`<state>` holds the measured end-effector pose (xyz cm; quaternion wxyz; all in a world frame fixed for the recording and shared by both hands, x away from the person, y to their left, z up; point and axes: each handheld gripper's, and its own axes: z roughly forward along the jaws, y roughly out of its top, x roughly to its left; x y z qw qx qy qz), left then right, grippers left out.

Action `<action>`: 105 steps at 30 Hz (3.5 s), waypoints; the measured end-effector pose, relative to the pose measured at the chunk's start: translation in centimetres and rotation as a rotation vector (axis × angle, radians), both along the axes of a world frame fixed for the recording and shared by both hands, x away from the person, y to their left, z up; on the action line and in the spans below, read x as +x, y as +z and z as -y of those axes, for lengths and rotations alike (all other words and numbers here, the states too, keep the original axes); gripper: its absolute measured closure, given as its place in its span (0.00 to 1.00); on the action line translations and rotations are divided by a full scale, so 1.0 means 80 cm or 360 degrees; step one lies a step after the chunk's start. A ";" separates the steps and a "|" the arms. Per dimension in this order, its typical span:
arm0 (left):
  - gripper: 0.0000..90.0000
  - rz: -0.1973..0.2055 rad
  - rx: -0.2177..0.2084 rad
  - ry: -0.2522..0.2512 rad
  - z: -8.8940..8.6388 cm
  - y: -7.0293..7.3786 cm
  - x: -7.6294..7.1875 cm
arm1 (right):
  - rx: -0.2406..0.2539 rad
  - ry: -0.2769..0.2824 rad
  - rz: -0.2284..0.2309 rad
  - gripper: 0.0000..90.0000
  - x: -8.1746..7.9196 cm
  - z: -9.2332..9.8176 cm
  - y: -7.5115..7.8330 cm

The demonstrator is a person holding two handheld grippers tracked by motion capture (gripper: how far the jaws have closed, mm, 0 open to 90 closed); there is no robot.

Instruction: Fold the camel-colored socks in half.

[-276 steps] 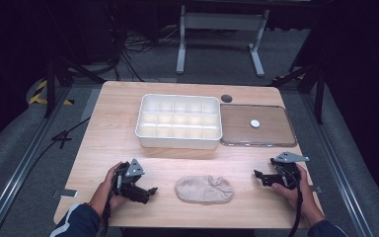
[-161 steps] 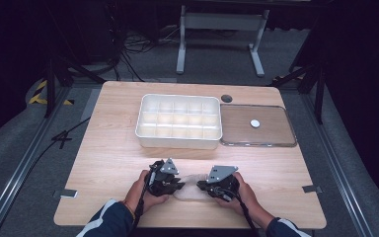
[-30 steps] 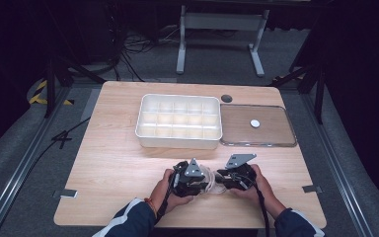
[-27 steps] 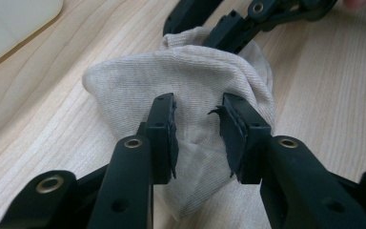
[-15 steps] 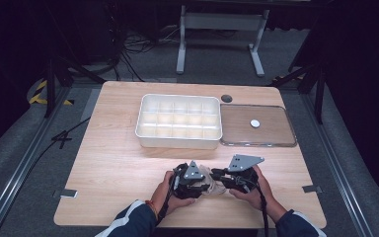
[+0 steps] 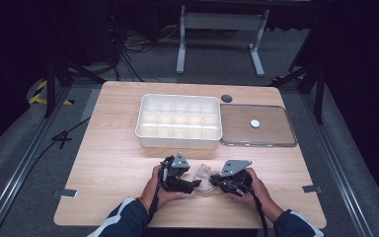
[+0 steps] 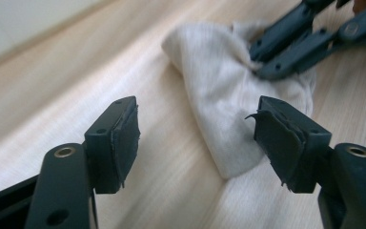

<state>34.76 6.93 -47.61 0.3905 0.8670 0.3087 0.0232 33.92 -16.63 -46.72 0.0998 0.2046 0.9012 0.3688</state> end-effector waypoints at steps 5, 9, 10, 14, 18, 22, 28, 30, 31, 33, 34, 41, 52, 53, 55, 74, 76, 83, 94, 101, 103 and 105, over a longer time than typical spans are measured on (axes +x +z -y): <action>0.39 0.0059 0.0073 -0.0008 0.007 -0.001 -0.005 | -0.0031 -0.0037 0.0049 0.86 -0.002 -0.001 0.002; 0.39 0.0094 0.0093 -0.0013 0.008 -0.002 -0.007 | -0.0019 -0.0096 0.0066 0.79 -0.001 0.005 0.011; 0.39 0.0097 0.0090 -0.0015 0.009 -0.002 -0.007 | 0.0028 -0.0113 0.0052 0.79 -0.002 0.007 0.014; 0.39 0.0109 0.0090 -0.0019 0.009 -0.003 -0.007 | 0.0057 -0.0094 0.0169 0.82 -0.015 0.003 0.031; 0.39 0.0111 0.0088 -0.0019 0.009 -0.003 -0.007 | 0.0079 -0.0007 0.0271 0.90 -0.027 -0.002 0.035; 0.39 0.0115 0.0094 -0.0031 0.009 -0.003 -0.006 | -0.0015 0.0033 0.0223 0.92 -0.025 -0.007 0.024; 0.39 0.0050 0.0068 -0.0001 0.001 -0.001 -0.001 | -0.0094 0.0015 0.0108 0.91 -0.011 -0.002 0.004; 0.38 0.0009 0.0021 0.0007 -0.004 0.000 0.003 | -0.0111 0.0020 0.0123 0.92 -0.012 -0.004 0.003; 0.38 -0.0010 0.0000 0.0015 -0.006 0.000 0.003 | -0.0109 0.0022 0.0118 0.92 -0.012 -0.004 0.003; 0.45 -0.0051 -0.0039 0.0018 -0.007 0.000 0.003 | -0.0078 0.0022 0.0086 0.93 -0.008 -0.003 0.001; 0.48 -0.0079 -0.0058 -0.0016 -0.004 -0.002 0.001 | -0.0064 0.0013 0.0068 0.93 -0.007 -0.002 0.001; 0.57 -0.0048 -0.0039 -0.0056 0.010 -0.002 -0.006 | -0.0059 0.0017 0.0067 0.93 -0.007 -0.002 0.000; 0.80 -0.0094 -0.0073 -0.0077 0.014 -0.003 -0.006 | -0.0118 -0.0057 0.0023 0.88 -0.001 0.000 0.005; 0.84 -0.0078 -0.0073 -0.0073 0.015 -0.002 -0.007 | -0.0123 -0.0060 0.0016 0.89 -0.001 -0.001 0.005; 0.89 -0.0049 -0.0062 -0.0084 0.015 0.000 -0.008 | -0.0128 -0.0053 0.0005 0.89 0.002 -0.002 0.005; 0.88 0.0080 -0.0180 -0.0012 0.013 0.017 -0.011 | -0.0117 -0.0079 0.0102 0.86 0.002 -0.021 0.003; 0.87 0.0083 -0.0161 -0.0007 0.012 0.018 -0.011 | -0.0108 -0.0051 0.0124 0.84 0.001 -0.018 0.005; 0.89 0.0085 -0.0135 -0.0007 0.014 0.018 -0.012 | -0.0128 0.0049 0.0129 0.98 -0.008 -0.022 0.008; 0.88 0.0161 -0.0138 0.0029 0.016 0.026 -0.019 | -0.0041 0.0045 0.0098 0.97 0.000 -0.036 0.000; 0.90 0.0187 -0.0086 0.0030 0.011 0.026 -0.018 | 0.0041 0.0016 0.0087 0.85 0.001 -0.006 0.013; 0.90 0.0184 -0.0077 0.0040 0.012 0.027 -0.017 | 0.0048 -0.0034 0.0070 0.86 0.005 0.009 0.016; 0.90 0.0189 -0.0076 0.0043 0.013 0.026 -0.016 | 0.0031 -0.0046 0.0017 0.87 0.009 0.014 0.013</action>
